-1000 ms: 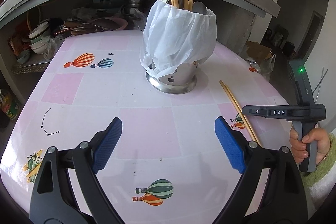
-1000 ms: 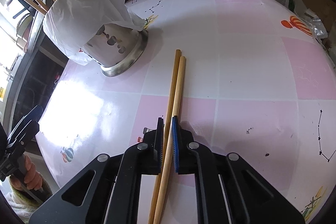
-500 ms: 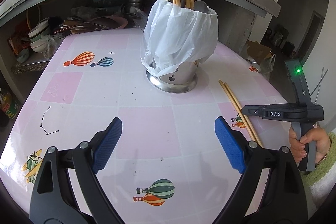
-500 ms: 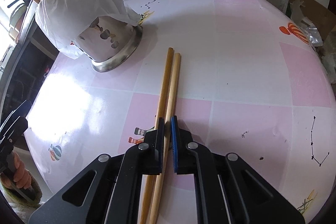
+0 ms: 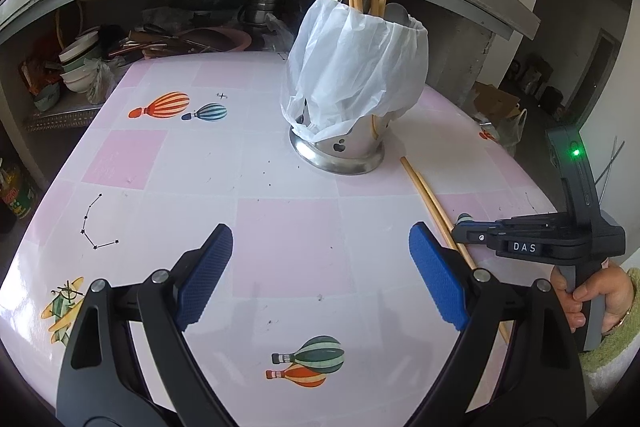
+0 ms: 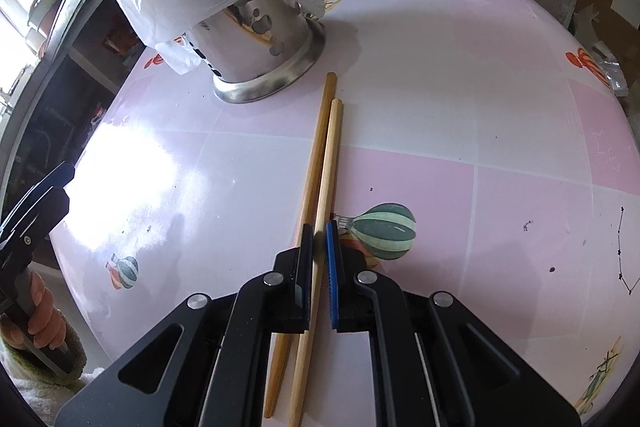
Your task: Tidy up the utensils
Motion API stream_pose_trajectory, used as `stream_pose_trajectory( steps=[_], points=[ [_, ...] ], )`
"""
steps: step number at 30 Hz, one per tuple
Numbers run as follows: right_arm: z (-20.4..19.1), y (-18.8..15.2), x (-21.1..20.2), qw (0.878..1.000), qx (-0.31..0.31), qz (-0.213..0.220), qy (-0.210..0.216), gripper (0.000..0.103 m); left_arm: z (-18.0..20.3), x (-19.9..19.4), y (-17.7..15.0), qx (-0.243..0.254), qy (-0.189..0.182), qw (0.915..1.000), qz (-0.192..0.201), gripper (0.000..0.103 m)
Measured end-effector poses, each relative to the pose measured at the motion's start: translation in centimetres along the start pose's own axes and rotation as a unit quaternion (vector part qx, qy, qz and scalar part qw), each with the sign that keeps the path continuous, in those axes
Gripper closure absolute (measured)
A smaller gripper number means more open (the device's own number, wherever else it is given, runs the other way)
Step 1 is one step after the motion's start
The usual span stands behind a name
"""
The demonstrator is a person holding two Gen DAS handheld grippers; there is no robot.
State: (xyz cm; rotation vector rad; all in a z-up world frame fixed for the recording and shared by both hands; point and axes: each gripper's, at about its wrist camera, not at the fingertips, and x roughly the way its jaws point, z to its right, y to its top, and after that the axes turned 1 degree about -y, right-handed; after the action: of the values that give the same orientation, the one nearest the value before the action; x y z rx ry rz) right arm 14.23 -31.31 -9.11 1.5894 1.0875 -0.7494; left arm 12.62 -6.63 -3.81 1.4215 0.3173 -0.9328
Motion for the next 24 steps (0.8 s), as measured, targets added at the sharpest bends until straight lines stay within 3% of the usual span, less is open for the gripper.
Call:
stream_pose_trajectory(
  steps=[10, 16, 18, 24],
  points=[
    [3.4, -0.3, -1.3, 0.999, 0.04, 0.011, -0.026, 0.096, 0.6, 0.8, -0.4, 0.008, -0.008, 0.9999, -0.012, 0.017],
    [5.3, -1.5, -2.1, 0.997, 0.065, 0.022, -0.016, 0.096, 3.6, 2.8, 0.4, 0.033, -0.053, 0.9976, -0.03, 0.017],
    [5.3, -1.9, -2.2, 0.997, 0.068, 0.027, -0.013, 0.096, 5.0, 3.7, 0.7, 0.043, -0.074, 0.9957, -0.035, 0.022],
    [5.6, -2.2, -1.9, 0.996, 0.08, 0.036, 0.002, 0.096, 8.9, 7.1, 1.0, 0.062, -0.119, 0.988, -0.076, 0.051]
  ],
)
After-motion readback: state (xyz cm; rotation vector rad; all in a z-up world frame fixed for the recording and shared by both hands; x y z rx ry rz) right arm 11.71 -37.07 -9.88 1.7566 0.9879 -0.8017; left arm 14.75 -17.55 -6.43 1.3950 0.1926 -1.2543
